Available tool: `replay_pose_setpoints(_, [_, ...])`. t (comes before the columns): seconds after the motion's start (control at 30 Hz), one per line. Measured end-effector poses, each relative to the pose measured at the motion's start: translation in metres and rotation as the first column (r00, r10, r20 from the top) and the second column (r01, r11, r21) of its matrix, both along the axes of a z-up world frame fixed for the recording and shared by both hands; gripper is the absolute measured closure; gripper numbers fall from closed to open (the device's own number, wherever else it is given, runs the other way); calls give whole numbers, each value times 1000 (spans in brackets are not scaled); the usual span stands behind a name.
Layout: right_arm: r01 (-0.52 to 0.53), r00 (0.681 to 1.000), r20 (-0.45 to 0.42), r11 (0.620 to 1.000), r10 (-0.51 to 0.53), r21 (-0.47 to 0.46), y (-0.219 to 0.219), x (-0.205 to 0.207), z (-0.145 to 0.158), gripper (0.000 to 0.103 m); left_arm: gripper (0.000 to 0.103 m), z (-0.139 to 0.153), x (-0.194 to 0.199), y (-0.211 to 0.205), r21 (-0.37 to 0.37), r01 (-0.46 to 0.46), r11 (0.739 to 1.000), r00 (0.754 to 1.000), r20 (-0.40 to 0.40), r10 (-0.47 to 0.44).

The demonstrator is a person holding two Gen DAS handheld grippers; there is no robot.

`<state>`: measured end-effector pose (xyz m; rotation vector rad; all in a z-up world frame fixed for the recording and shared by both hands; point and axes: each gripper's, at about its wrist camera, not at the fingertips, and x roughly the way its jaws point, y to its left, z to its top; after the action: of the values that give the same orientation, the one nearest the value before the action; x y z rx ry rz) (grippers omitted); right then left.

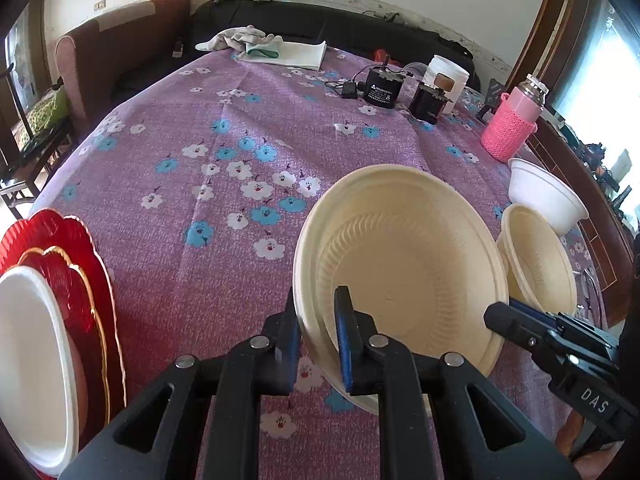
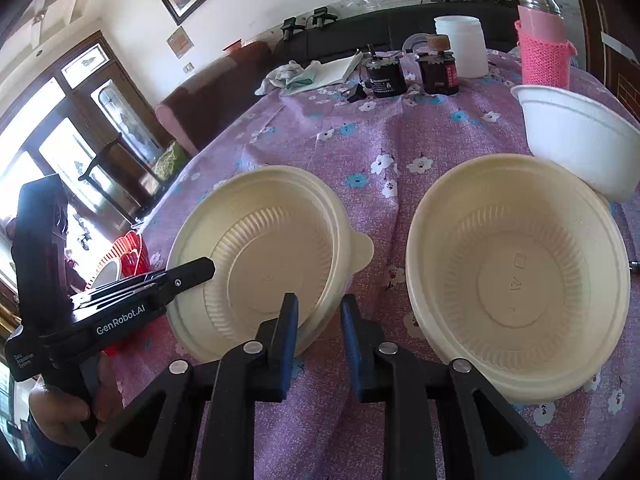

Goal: Organize plates and bowls
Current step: 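Lift the cream bowl with the left gripper and carry it toward the stack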

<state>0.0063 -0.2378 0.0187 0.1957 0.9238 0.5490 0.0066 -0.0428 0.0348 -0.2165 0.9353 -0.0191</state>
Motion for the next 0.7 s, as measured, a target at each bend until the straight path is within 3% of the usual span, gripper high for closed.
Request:
replay_pose_setpoints(0.43, [-49,998,37,999,49,-1,10,-7,6,81,85,-5,-24,9,-21,-10,1000,1000,3,10])
replay_pose_setpoints(0.7, [-23,1000,-13,999,23,28,4,1,-2,78,85,-9,-22,10,-20,-14,1000,1000,1,14])
